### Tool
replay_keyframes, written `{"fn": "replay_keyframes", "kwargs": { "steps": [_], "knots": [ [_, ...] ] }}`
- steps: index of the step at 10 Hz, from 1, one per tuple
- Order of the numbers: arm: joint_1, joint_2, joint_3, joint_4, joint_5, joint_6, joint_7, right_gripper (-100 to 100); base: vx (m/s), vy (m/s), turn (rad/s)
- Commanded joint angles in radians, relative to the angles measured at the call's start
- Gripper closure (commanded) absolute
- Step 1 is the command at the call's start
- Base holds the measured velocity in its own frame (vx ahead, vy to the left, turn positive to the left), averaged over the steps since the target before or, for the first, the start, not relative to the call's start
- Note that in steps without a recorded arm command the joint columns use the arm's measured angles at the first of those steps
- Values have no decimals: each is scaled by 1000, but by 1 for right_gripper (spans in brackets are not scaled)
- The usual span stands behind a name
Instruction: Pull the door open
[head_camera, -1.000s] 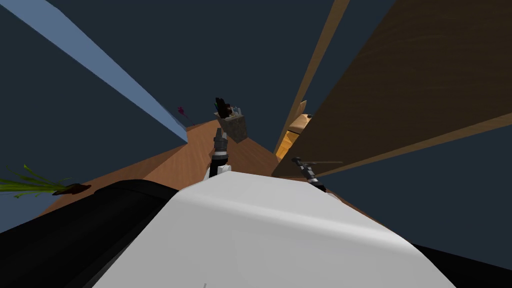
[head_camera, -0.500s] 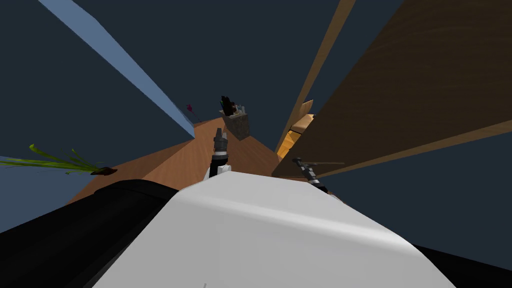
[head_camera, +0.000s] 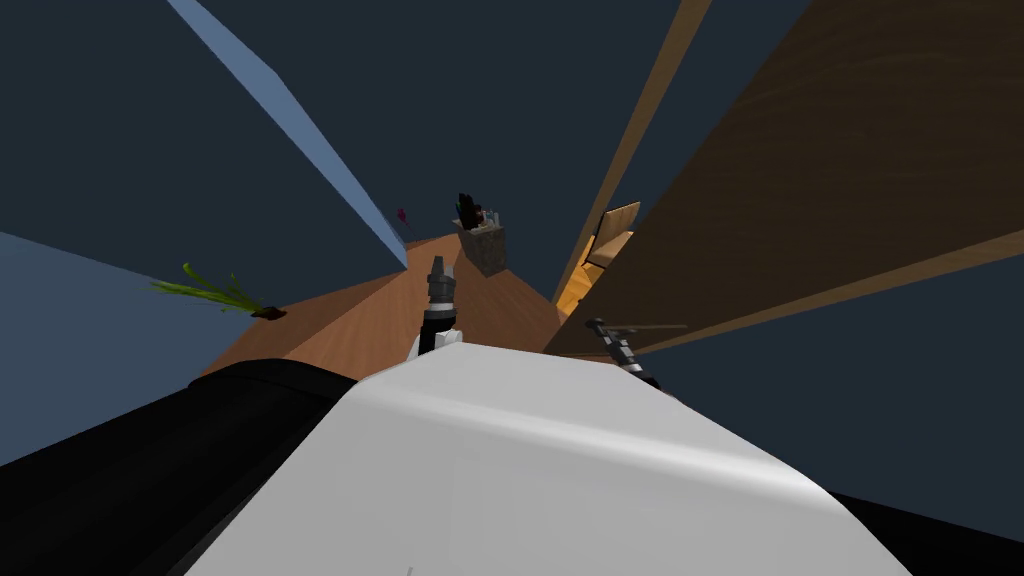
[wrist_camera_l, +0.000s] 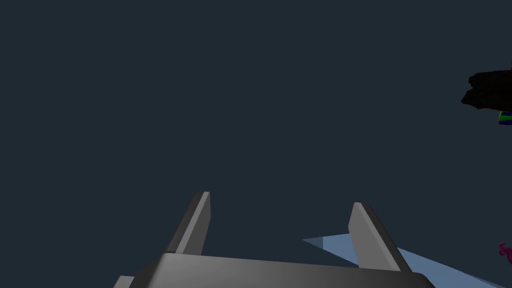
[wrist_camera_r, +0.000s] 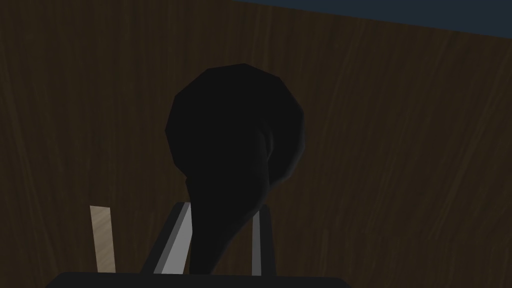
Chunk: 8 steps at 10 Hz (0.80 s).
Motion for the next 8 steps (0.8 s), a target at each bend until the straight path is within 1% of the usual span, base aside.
{"fn": "replay_keyframes", "kwargs": {
  "steps": [1,2,3,6,8],
  "knots": [
    [0,-11,-6,13,-2,-19,-1,100,-183,-72,141],
    [2,-3,-1,6,0,-11,-1,100,-77,-27,33],
    [2,-4,0,13,2,-19,-2,100,-118,-70,168],
    [0,-7,-1,23,2,-29,-3,100,-183,-74,146],
    [-1,-10,-2,32,3,-39,-4,100,-208,-112,177]
  ]
}}
